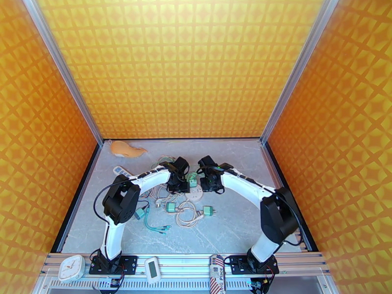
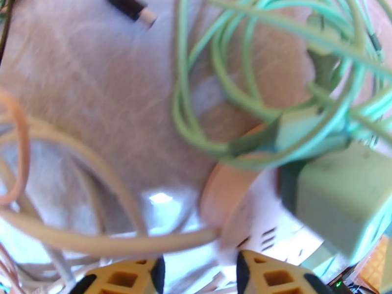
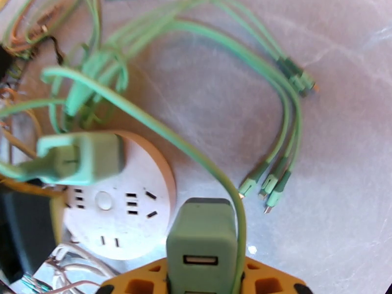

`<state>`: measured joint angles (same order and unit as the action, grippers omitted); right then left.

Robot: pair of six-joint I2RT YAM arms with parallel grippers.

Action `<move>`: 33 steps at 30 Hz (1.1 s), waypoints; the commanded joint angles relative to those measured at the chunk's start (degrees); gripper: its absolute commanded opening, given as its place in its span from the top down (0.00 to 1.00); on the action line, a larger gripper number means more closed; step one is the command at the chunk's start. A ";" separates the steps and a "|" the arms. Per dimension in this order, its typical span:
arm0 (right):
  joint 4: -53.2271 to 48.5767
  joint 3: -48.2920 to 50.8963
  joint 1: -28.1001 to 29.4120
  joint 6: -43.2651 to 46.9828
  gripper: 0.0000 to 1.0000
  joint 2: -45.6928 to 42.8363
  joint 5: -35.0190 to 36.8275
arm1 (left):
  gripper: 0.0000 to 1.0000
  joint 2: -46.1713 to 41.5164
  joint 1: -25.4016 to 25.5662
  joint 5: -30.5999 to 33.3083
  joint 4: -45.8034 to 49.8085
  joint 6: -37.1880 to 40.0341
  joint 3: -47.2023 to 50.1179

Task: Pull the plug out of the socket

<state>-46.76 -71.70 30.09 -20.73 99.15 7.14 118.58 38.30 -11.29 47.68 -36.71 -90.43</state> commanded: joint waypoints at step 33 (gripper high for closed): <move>2.88 6.13 -0.64 -9.12 0.02 -18.39 7.18 | 0.46 -0.20 4.31 8.37 -0.82 7.57 -9.78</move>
<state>-44.71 -66.94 29.85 -27.07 83.11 11.22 114.98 41.63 -6.26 44.64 -26.06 -97.23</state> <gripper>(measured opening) 0.985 0.544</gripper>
